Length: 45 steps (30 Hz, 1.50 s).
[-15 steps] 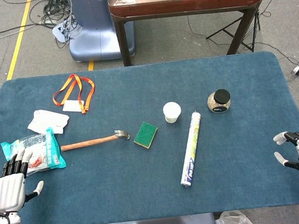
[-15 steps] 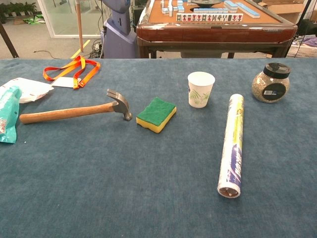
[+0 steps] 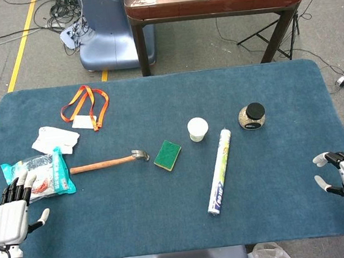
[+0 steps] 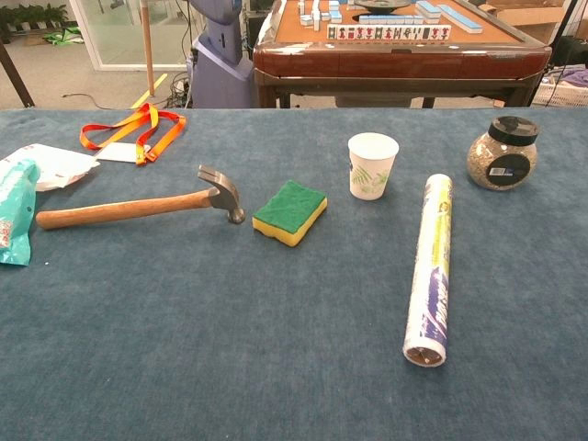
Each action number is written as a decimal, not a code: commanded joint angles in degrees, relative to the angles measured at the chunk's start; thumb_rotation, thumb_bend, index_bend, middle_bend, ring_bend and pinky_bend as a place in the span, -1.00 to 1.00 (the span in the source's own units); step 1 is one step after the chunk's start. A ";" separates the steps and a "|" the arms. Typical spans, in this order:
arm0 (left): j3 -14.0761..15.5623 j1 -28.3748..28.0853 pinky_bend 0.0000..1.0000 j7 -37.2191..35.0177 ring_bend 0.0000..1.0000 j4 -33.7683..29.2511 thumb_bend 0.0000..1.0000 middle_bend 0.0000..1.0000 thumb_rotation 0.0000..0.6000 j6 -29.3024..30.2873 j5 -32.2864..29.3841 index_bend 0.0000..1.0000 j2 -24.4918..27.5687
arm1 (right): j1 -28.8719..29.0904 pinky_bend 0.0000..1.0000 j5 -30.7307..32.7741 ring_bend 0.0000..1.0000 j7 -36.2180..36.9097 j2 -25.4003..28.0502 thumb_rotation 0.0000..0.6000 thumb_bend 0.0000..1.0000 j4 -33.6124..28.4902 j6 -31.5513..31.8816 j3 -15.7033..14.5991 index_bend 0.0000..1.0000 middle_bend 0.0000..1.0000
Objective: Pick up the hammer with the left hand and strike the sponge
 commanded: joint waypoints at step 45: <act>-8.92 -25.76 -0.86 6.51 -0.85 11.16 -0.56 -0.60 1.00 -27.50 -21.55 -0.53 -15.13 | -0.51 -0.21 4.28 -0.21 -1.77 -1.91 1.00 -0.48 1.44 0.72 2.81 -0.13 -0.06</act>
